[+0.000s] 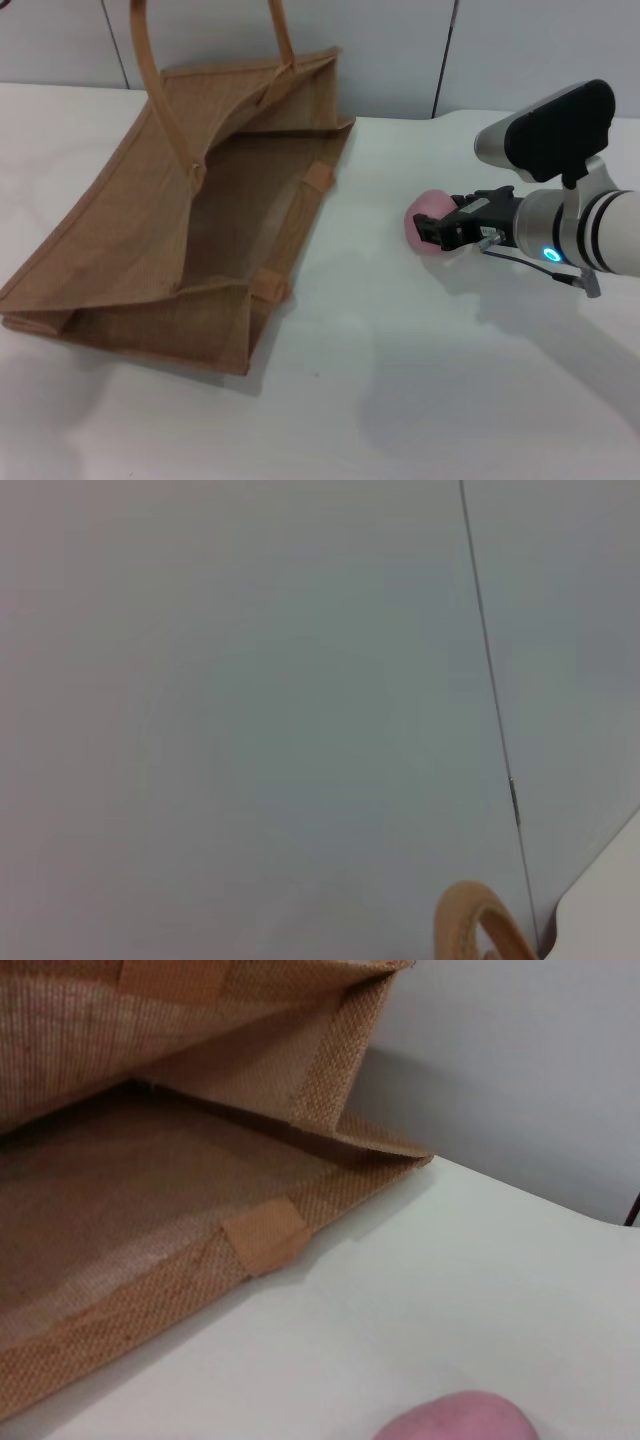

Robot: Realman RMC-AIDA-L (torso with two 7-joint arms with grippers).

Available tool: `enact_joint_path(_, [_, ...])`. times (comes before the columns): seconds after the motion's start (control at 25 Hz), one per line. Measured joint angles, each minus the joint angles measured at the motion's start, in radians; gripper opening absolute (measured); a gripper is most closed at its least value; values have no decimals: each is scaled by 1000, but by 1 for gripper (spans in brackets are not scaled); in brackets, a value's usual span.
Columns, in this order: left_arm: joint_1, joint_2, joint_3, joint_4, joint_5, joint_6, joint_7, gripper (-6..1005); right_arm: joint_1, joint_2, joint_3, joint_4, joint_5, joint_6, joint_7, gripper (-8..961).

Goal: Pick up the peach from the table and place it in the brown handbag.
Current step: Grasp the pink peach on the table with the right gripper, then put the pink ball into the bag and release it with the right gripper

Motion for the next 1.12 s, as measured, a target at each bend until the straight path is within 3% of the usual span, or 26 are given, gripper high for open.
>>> enact_joint_path(0.76, [2, -2, 0, 8, 0, 7, 0, 124, 14, -8, 29, -76, -1, 22, -29, 446])
enact_joint_path(0.88, [-5, -3, 0, 11, -2, 7, 2, 124, 18, 2, 49, -111, -1, 46, -69, 426])
enact_joint_path(1.12, [-40, -5, 12, 11, -11, 7, 1, 124, 48, 41, 76, -127, 10, 83, -161, 389])
